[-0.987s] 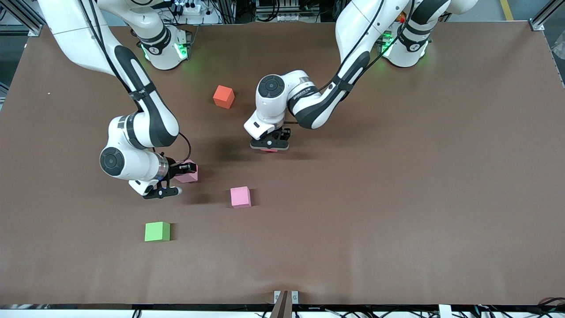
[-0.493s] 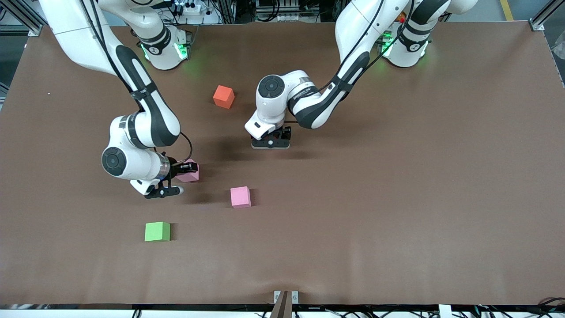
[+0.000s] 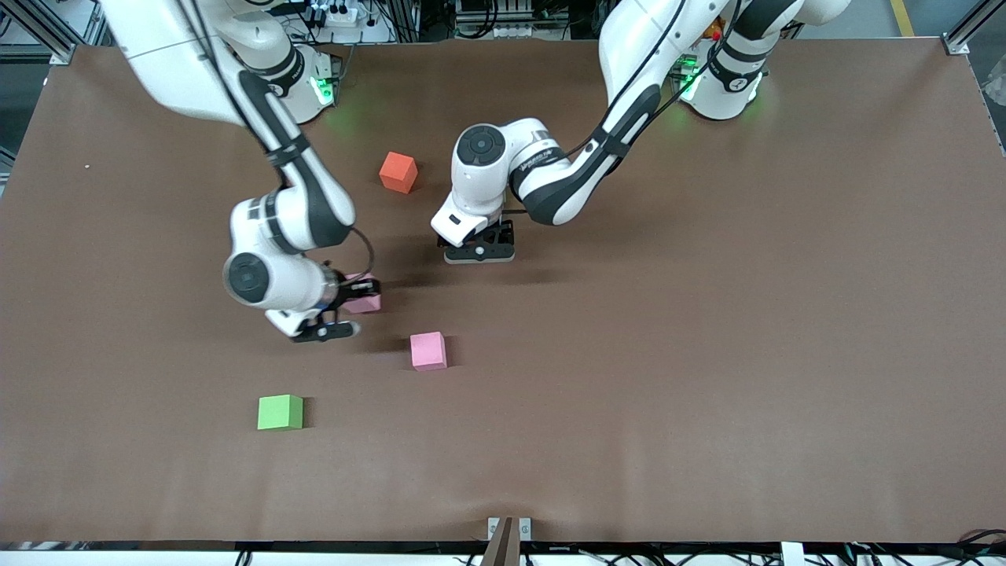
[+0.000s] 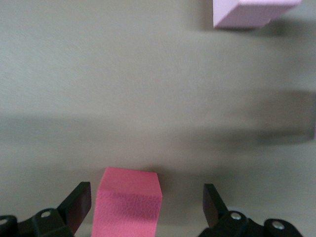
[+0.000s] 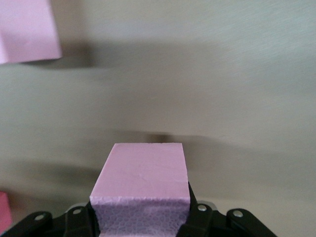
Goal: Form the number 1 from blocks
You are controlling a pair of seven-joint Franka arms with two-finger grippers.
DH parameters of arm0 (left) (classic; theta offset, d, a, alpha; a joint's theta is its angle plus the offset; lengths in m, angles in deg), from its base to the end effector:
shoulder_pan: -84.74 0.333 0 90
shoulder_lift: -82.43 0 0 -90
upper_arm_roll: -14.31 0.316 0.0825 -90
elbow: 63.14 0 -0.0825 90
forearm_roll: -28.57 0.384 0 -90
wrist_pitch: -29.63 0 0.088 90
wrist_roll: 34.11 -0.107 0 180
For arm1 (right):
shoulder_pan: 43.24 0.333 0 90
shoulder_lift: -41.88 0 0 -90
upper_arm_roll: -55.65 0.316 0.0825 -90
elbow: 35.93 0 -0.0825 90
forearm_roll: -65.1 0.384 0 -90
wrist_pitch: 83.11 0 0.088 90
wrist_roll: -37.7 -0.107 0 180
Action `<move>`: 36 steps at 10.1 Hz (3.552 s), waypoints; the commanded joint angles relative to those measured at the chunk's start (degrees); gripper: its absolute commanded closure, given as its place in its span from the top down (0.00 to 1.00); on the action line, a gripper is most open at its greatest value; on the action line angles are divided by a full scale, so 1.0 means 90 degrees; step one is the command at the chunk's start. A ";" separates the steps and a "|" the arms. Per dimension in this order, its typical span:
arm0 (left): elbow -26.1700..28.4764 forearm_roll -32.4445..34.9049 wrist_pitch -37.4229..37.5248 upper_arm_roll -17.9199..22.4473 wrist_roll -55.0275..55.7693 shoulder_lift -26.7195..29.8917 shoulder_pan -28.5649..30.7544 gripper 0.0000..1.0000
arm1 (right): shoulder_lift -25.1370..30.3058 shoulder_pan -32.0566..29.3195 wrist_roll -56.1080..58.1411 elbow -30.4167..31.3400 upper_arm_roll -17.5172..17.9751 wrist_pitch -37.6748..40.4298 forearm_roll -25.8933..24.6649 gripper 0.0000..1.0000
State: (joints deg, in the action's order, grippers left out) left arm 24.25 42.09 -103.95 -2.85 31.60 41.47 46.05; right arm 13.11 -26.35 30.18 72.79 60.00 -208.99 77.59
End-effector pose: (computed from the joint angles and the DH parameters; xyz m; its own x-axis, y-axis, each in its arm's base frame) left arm 0.4381 -0.5730 0.2626 0.9934 0.1040 0.0479 0.0977 -0.9882 0.1183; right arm 0.5666 0.2266 0.2221 0.9663 0.1033 -0.2359 0.0682 -0.9860 -0.1523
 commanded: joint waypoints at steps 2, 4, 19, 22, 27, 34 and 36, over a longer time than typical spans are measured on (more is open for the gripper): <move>0.0192 0.0129 0.1421 -0.0211 0.0005 0.1297 0.0956 1.00 | 0.0101 0.0767 -0.0987 -0.0106 -0.0034 -0.0056 0.0096 0.00; 0.0192 0.0119 0.1940 -0.0464 -0.0084 0.1659 0.1639 1.00 | -0.0093 0.1158 -0.1641 -0.0622 -0.0034 -0.0046 0.0096 0.00; 0.0358 -0.0359 0.3621 -0.0642 -0.5278 0.2968 0.5078 1.00 | -0.1306 0.2302 -0.3440 -0.1533 -0.0044 -0.0681 0.0106 0.09; 0.0367 -0.0834 0.3778 -0.0019 -0.5735 0.3397 0.5100 1.00 | -0.1257 0.2312 -0.3881 -0.1523 -0.0064 -0.0681 -0.0146 1.00; 0.0504 -0.1317 0.3993 0.0988 -0.5934 0.3886 0.4475 1.00 | -0.0468 0.0979 -0.2343 -0.1523 -0.0083 0.0467 -0.0158 1.00; 0.0446 -0.1229 0.4364 0.0980 -0.5836 0.4121 0.4269 1.00 | 0.0558 -0.1747 0.1837 -0.1436 -0.0093 0.1915 -0.1153 1.00; 0.0446 -0.1229 0.4452 0.1009 -0.5894 0.4170 0.4279 1.00 | 0.1142 -0.2111 0.1959 -0.0698 -0.0093 0.1927 -0.1154 1.00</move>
State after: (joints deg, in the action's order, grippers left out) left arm 27.06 31.48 -64.74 5.53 -20.95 77.26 84.84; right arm 17.42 -44.09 47.38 59.40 58.06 -191.16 68.34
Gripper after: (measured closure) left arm 0.000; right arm 0.000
